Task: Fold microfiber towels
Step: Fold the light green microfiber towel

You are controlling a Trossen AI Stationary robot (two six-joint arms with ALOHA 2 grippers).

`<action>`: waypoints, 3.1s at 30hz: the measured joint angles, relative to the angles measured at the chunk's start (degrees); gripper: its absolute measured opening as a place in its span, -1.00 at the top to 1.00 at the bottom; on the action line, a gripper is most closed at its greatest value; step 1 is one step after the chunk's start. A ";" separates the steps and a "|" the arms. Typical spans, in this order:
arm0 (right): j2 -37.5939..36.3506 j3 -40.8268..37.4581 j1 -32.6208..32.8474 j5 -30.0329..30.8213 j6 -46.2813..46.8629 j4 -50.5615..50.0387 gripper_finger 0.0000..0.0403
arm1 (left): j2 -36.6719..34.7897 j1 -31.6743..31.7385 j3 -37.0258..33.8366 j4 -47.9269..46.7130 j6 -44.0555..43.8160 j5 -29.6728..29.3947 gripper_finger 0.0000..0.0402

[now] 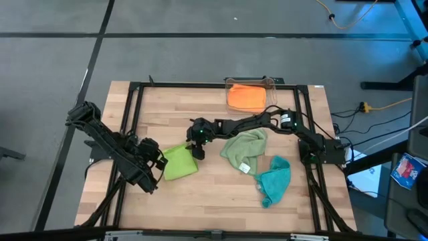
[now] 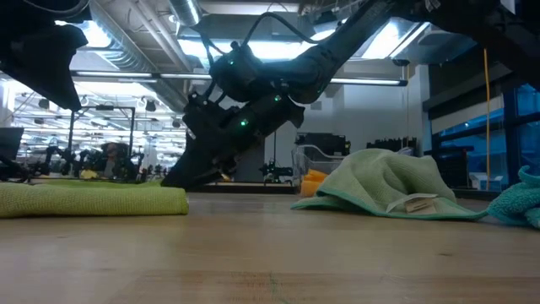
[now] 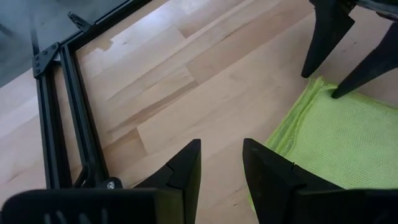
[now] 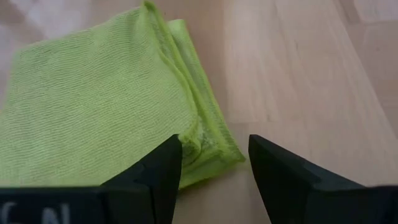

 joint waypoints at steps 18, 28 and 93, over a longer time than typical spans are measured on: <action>0.00 0.02 0.96 1.50 4.61 0.95 0.61 | 0.02 0.00 0.00 -0.15 0.05 0.00 0.44; 0.00 0.02 0.94 1.55 6.79 1.46 0.91 | 0.02 0.00 0.00 -0.15 0.04 0.00 0.44; -0.72 14.51 3.37 20.98 10.69 -30.50 0.41 | 0.02 -0.02 0.00 0.02 0.01 0.00 0.44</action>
